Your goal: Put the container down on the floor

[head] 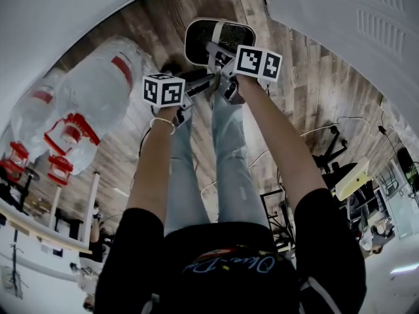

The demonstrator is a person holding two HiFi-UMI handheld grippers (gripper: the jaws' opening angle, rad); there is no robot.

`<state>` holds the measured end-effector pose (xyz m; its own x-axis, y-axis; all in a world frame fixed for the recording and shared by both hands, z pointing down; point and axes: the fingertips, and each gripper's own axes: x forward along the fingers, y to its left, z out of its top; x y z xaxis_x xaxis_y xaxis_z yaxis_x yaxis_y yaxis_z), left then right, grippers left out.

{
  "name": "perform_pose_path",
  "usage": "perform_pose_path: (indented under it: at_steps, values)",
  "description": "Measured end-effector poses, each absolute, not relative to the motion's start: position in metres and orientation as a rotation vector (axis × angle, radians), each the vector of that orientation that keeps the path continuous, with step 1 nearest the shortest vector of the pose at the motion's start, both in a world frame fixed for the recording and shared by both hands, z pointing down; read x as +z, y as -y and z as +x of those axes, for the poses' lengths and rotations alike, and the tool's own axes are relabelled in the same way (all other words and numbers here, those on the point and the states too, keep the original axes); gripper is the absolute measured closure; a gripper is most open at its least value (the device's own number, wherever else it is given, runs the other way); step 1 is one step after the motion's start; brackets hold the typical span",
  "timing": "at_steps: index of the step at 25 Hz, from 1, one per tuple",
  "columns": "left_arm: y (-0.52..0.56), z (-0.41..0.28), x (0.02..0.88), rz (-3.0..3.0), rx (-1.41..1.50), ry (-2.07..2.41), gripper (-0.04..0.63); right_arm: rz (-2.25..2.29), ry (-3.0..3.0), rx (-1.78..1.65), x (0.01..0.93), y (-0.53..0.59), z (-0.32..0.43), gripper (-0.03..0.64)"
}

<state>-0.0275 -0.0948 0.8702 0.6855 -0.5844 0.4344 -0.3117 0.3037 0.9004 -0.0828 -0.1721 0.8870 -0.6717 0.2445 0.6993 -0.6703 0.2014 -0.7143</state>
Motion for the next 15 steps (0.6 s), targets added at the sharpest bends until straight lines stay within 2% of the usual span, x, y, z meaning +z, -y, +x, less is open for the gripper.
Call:
perform_pose_path:
  at_steps: [13,15]
  values:
    - [0.079,-0.038,0.875,1.329,-0.126,0.862,0.459,0.451,1.708,1.473,0.879,0.158,-0.077,0.485]
    - [0.075,-0.042,0.879,1.314,-0.122,0.885,0.437,0.446,1.710,1.463,0.878,0.155,-0.076,0.482]
